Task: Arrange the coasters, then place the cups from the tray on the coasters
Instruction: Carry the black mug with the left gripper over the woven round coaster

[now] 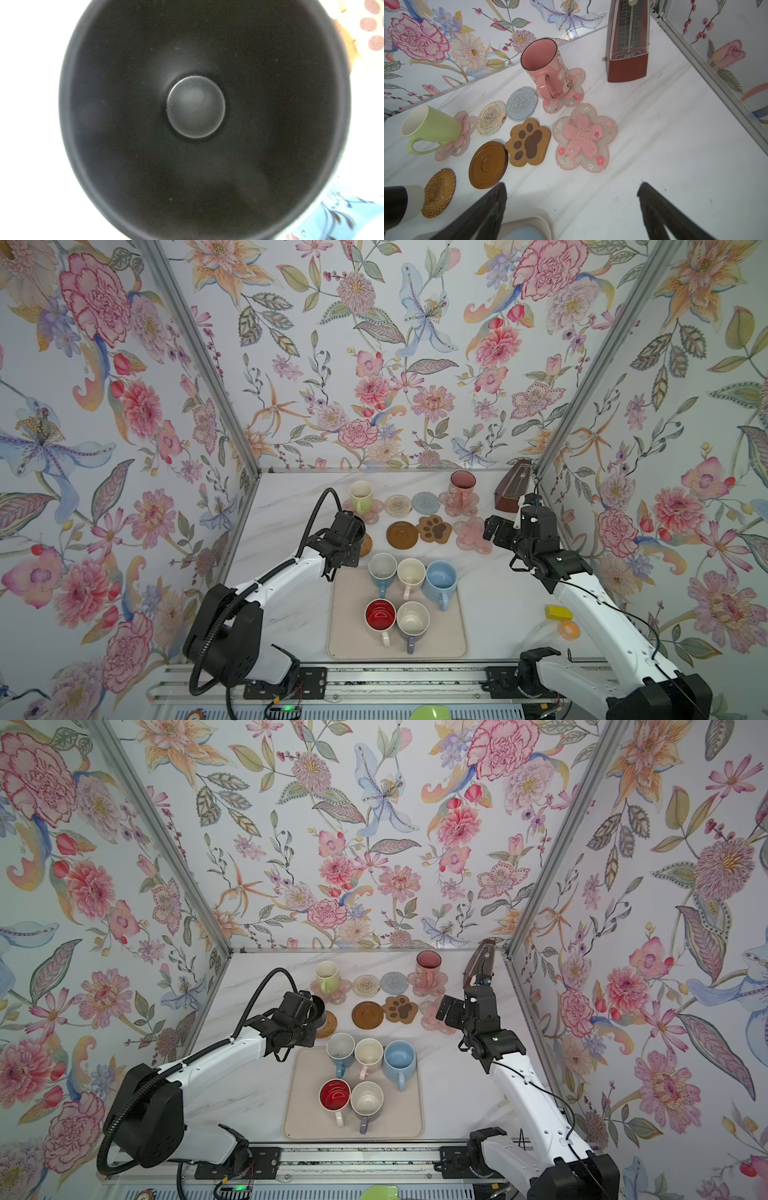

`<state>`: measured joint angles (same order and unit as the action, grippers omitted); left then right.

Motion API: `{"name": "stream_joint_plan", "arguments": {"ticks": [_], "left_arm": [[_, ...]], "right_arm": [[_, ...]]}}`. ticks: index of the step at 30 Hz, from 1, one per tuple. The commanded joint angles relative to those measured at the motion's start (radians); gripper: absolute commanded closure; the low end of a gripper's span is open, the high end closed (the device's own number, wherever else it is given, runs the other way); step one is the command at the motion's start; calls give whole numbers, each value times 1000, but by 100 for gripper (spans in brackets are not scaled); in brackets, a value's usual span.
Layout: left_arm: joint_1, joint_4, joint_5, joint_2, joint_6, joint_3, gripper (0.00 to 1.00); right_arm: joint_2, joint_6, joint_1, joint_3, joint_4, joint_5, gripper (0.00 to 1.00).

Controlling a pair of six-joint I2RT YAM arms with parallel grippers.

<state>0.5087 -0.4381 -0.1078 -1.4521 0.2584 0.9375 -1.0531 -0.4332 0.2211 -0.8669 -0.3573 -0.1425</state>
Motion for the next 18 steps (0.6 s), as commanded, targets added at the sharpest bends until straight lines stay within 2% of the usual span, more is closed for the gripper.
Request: {"name": "stream_joint_plan", "arguments": {"ticks": [1,18], "left_arm": [[-11,82,-5,-7,-16,8,100],[-27,125,-1,-67,-16,4,100]], "right_arm": [[7,-7,-6,14,-12,-16,1],[10,-3,-9,20,-12,-17,1]]}}
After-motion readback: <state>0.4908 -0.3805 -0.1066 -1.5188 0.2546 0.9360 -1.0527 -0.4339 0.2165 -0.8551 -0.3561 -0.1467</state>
